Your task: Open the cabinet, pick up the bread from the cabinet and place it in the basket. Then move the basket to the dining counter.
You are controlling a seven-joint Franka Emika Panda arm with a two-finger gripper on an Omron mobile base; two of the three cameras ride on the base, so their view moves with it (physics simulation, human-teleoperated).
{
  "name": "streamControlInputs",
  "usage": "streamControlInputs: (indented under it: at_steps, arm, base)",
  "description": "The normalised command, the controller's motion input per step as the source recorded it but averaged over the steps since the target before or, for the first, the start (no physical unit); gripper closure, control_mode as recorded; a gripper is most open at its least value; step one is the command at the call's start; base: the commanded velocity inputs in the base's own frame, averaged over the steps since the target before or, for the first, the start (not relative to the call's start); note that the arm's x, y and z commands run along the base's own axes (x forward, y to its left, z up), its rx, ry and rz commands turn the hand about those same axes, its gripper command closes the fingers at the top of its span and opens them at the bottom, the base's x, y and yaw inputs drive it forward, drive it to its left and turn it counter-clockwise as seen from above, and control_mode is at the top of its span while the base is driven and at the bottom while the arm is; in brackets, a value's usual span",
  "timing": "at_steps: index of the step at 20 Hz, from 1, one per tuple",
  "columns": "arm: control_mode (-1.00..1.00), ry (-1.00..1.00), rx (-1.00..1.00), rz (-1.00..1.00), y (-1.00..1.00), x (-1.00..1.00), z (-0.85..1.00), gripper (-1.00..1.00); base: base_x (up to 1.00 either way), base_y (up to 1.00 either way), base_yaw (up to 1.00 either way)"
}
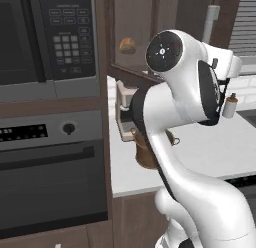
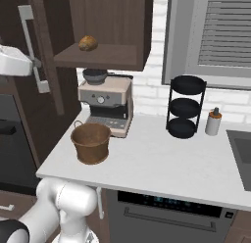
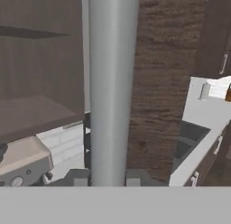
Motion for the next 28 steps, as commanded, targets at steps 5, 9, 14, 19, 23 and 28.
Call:
streamControlInputs:
  at_steps: [5, 9, 14, 19, 23, 28]
  arm:
    - [-1.00, 0.00, -0.02, -0.02, 0.64, -0.31, 0.00, -1.00]
    - [-1.00, 0.00, -0.01, -0.04, 0.23, -0.09, 0.00, -1.00]
    - [-1.00, -0.02, 0.07, -0.05, -0.02, -0.81, 0.03, -1.00]
    - [-1.00, -0.15, 0.39, 0.23, -0.97, -0.97, -0.05, -1.00]
    - [-1.00, -0.22, 0.51, 0.37, -1.00, -0.43, -0.12, -1.00]
    - [-1.00, -0.02, 0.73, 0.39, -0.83, 0.08, -0.46, -1.00]
  base:
    - [0.00, 0.00, 0.00]
    - [0.00, 0.00, 0.00]
    - [0.00, 0.00, 0.00]
    - [0.00, 0.00, 0.00]
    - [0.00, 0.00, 0.00]
    - [0.00, 0.00, 0.00]
